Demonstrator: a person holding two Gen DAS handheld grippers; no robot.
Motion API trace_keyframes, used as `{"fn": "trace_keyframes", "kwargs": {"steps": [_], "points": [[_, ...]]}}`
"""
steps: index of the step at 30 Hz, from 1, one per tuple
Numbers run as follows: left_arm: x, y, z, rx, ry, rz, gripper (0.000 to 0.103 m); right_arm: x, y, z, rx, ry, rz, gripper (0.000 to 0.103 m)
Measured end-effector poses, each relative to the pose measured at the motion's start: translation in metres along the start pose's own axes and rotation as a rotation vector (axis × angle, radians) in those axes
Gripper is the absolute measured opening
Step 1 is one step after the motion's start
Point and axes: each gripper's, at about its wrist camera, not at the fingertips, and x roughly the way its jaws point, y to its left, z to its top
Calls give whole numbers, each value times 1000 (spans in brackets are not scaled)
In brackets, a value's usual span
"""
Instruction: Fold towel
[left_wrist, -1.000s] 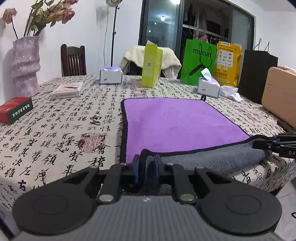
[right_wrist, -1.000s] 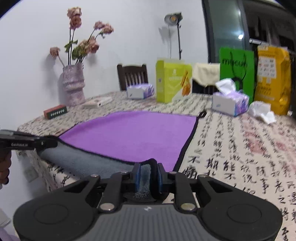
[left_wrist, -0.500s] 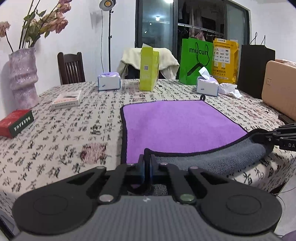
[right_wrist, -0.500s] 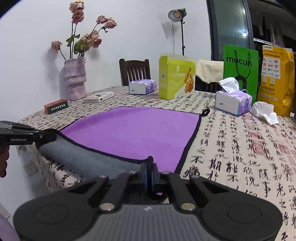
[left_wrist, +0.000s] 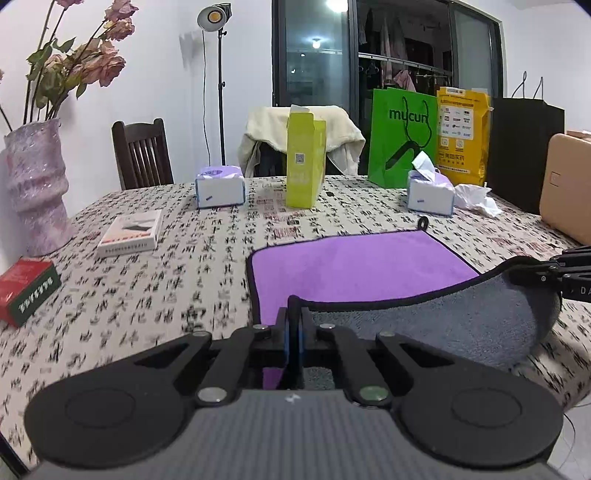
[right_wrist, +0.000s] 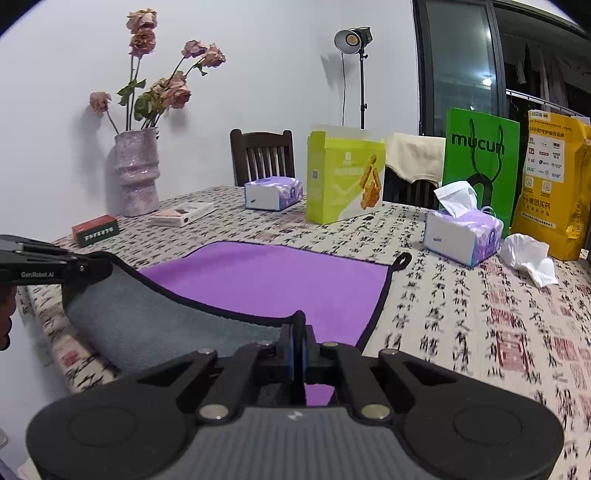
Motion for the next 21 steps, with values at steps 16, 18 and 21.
{"fn": "trace_keyframes", "kwargs": {"steps": [16,18,21], "points": [[91,27,63,-15,54,-29,5,77,-48,52,90,48,6,4],[104,30,68,-22,71,-36,5,86,-54,57,105,57,6,4],[120,33,74,-24,94,-41,5,100,-62,64,125,69,4,4]]}}
